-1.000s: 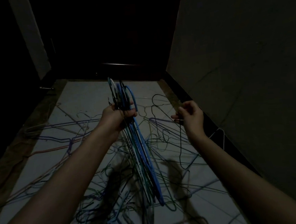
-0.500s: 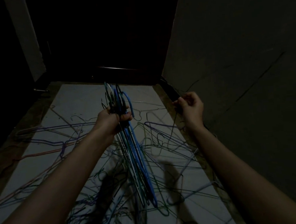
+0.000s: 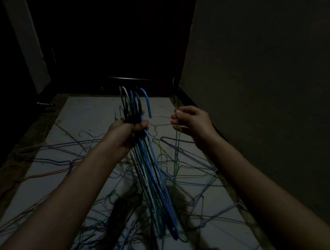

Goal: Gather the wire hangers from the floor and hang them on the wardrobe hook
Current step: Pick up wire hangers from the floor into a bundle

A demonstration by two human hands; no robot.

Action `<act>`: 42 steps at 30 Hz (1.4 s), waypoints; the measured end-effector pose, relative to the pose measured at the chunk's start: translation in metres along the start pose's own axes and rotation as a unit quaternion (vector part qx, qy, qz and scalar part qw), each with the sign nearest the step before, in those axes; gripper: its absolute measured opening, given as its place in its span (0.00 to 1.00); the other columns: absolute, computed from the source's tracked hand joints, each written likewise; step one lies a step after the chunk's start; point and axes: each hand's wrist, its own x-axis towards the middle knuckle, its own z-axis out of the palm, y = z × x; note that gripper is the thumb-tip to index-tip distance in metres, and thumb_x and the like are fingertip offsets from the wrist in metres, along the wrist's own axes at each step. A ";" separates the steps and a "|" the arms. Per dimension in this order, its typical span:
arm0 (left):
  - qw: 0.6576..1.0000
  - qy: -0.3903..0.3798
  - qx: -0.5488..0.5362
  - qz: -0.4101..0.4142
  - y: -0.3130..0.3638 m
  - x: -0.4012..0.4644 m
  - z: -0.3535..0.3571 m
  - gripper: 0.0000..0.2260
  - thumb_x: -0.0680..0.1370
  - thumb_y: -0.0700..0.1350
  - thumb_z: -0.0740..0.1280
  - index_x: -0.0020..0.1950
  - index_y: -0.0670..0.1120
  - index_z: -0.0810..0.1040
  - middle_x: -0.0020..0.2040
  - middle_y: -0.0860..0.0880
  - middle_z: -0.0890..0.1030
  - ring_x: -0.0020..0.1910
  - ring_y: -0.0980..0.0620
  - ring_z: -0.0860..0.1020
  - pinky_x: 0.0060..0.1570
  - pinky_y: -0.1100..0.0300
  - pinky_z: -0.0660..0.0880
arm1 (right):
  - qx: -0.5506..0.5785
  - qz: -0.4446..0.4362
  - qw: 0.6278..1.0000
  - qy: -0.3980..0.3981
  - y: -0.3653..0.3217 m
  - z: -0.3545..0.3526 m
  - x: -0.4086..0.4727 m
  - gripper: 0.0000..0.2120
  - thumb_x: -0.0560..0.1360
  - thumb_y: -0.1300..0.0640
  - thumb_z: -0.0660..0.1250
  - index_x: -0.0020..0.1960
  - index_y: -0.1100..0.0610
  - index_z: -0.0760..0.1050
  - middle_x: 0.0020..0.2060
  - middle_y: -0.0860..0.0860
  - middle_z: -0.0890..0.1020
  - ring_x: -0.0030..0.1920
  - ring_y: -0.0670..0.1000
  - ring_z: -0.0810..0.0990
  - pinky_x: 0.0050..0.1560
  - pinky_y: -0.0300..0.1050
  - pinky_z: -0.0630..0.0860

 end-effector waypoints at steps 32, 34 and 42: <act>0.997 0.003 0.008 -0.078 -0.019 0.002 -0.023 0.12 0.74 0.28 0.64 0.46 0.45 0.77 0.38 0.48 0.77 0.30 0.56 0.80 0.28 0.67 0.76 | -0.160 0.030 0.984 -0.074 0.078 0.016 -0.014 0.04 0.76 0.66 0.63 0.50 0.62 0.75 0.37 0.52 0.74 0.36 0.49 0.75 0.37 0.41 0.76; 0.997 -0.002 0.016 -0.079 -0.019 0.003 -0.030 0.11 0.75 0.28 0.62 0.45 0.44 0.75 0.38 0.47 0.77 0.36 0.52 0.80 0.32 0.63 0.79 | -0.175 0.066 0.980 -0.062 0.094 0.007 -0.012 0.04 0.76 0.67 0.63 0.50 0.63 0.75 0.36 0.52 0.75 0.35 0.49 0.74 0.37 0.40 0.75; 0.994 0.000 0.035 -0.105 -0.026 0.006 -0.053 0.10 0.76 0.27 0.60 0.48 0.41 0.73 0.44 0.43 0.80 0.38 0.51 0.81 0.34 0.64 0.80 | -0.257 0.210 0.943 -0.028 0.192 -0.034 -0.036 0.04 0.75 0.68 0.64 0.47 0.62 0.75 0.39 0.56 0.77 0.38 0.51 0.76 0.37 0.41 0.75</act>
